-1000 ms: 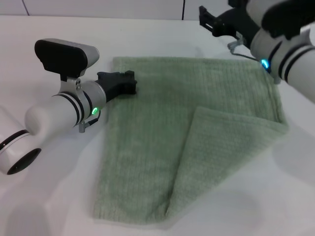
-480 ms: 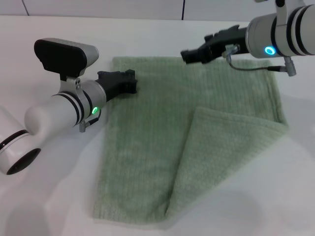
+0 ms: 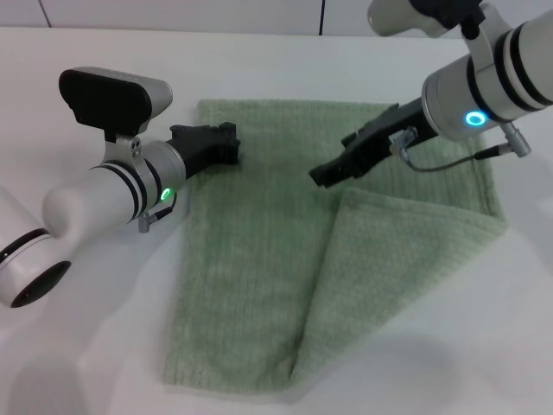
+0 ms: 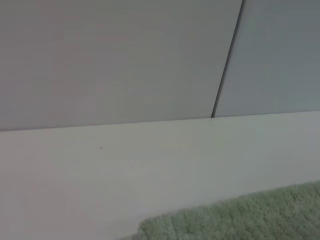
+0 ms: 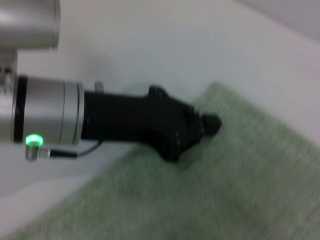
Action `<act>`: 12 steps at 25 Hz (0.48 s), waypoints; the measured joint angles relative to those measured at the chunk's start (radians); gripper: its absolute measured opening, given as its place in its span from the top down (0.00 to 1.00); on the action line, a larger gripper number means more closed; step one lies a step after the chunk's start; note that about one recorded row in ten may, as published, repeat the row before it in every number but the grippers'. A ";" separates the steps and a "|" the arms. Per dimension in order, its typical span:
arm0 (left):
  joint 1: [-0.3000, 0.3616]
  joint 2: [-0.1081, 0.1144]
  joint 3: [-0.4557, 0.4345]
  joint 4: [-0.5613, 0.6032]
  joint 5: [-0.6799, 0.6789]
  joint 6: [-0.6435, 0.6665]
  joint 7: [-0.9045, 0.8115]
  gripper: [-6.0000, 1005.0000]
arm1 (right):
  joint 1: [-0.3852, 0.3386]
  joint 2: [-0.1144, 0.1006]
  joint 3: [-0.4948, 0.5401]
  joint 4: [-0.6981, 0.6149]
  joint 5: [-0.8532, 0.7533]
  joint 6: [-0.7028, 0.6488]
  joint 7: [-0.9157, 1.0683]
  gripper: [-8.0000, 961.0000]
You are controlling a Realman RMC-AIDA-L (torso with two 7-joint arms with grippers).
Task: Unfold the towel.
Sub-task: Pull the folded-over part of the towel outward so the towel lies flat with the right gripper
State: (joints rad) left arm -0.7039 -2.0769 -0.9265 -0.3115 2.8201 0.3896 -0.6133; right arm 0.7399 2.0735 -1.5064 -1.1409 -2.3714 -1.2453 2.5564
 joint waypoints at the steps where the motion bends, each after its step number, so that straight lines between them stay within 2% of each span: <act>1: 0.000 0.000 0.000 0.000 0.000 0.000 0.000 0.98 | 0.000 0.000 0.000 0.000 0.000 0.000 0.000 0.24; 3: 0.000 0.000 0.000 -0.003 0.001 0.000 0.000 0.98 | 0.025 -0.001 0.002 0.063 -0.005 -0.008 -0.012 0.24; 12: 0.003 0.001 -0.002 -0.009 0.002 0.000 0.001 0.98 | 0.058 -0.003 0.022 0.158 -0.023 -0.001 -0.032 0.24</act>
State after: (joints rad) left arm -0.7010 -2.0758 -0.9281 -0.3209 2.8226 0.3896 -0.6121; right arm 0.7976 2.0705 -1.4847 -0.9832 -2.3947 -1.2465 2.5244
